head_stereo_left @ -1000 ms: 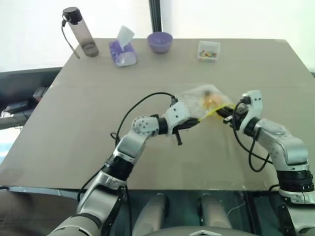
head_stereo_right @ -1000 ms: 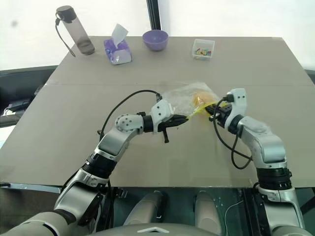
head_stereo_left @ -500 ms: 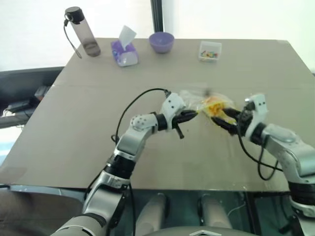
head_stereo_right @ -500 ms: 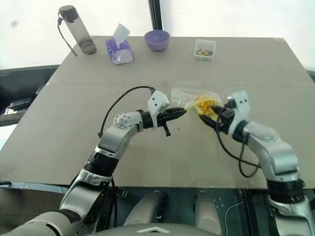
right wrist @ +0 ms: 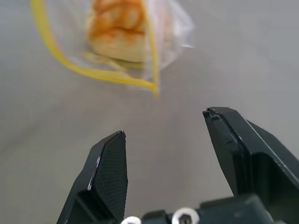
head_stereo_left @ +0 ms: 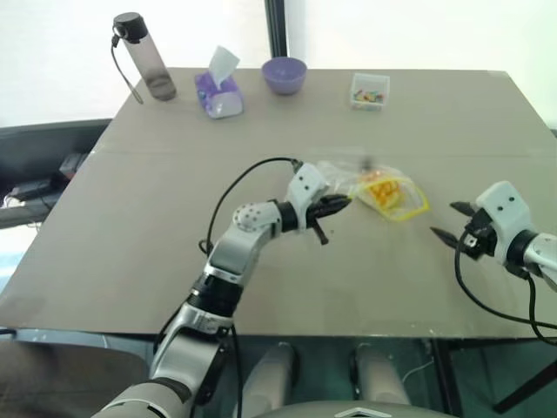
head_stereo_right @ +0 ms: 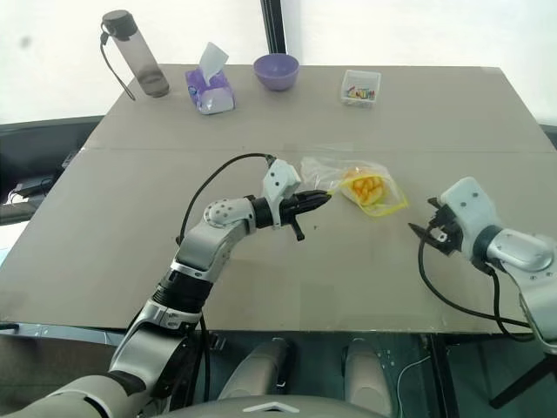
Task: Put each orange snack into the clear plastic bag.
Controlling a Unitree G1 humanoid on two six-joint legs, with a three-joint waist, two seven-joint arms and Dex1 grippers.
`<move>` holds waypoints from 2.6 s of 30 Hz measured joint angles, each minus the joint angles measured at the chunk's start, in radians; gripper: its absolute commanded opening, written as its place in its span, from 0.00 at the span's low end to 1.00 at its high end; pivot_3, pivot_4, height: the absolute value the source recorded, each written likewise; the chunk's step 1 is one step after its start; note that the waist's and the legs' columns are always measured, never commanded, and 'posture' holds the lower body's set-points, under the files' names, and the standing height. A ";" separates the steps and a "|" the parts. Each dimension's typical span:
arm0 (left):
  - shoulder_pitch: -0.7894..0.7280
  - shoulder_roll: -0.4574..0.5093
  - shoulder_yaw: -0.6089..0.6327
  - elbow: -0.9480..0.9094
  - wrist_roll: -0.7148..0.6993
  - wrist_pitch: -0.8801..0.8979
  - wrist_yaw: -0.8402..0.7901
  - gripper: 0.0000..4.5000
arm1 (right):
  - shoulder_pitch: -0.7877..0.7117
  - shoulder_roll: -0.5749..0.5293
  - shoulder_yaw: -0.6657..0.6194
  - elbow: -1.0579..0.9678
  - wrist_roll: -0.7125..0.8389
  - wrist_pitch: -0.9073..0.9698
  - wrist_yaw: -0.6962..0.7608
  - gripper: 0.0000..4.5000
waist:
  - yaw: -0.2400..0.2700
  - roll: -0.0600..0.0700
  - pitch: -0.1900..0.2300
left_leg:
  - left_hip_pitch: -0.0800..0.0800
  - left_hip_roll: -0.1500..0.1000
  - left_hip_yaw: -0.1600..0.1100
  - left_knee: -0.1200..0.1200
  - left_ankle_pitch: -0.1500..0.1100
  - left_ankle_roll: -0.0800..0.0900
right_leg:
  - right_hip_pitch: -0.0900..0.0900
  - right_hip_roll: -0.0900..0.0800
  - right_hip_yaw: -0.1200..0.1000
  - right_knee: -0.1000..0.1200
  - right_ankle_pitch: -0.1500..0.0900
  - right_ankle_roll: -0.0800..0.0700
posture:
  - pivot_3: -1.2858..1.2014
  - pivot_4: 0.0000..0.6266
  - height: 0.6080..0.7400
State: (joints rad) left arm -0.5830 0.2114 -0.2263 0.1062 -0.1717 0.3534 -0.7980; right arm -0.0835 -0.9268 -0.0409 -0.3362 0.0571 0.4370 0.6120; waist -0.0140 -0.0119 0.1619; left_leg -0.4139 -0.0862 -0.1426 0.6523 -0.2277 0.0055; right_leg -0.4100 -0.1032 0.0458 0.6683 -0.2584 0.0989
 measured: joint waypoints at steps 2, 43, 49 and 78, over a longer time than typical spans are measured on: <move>0.004 -0.004 -0.003 -0.004 0.000 0.003 0.004 0.00 | -0.029 0.021 0.031 0.035 -0.043 -0.033 -0.015 0.67 | -0.001 0.000 0.000 | 0.000 0.000 0.000 0.000 0.000 0.000 | 0.000 0.000 0.000 0.000 0.000 0.000 | 0.52 0.24 1.00; -0.106 0.025 -0.013 -0.046 0.044 -0.083 0.036 0.00 | -0.234 -0.148 -0.159 -0.099 0.075 0.116 0.224 0.41 | -0.003 0.000 0.000 | -0.001 0.001 0.000 -0.001 0.000 0.000 | 0.000 0.000 0.000 -0.003 0.000 0.000 | 0.52 0.24 1.00; -0.111 0.038 -0.031 -0.069 0.081 -0.098 0.044 0.00 | -0.486 -0.072 0.015 -0.221 0.099 0.167 0.219 0.41 | -0.004 -0.001 0.001 | -0.001 0.002 0.000 -0.001 0.000 0.000 | 0.000 0.001 -0.001 -0.003 0.000 0.000 | 0.52 0.24 1.00; -0.191 0.109 -0.075 -0.090 0.207 -0.190 0.036 0.00 | -0.628 0.074 0.331 -0.077 -0.165 -0.051 0.254 0.41 | 0.000 -0.001 0.001 | -0.003 0.000 -0.001 -0.001 0.000 0.000 | -0.001 -0.001 -0.001 -0.004 0.000 0.000 | 0.52 0.24 1.00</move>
State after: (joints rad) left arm -0.7738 0.3201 -0.3010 0.0158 0.0355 0.1634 -0.7618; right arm -0.7111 -0.8532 0.2903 -0.4136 -0.1078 0.3856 0.8661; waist -0.0145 -0.0128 0.1627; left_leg -0.4165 -0.0864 -0.1436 0.6516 -0.2276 0.0053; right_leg -0.4106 -0.1037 0.0448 0.6641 -0.2583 0.0990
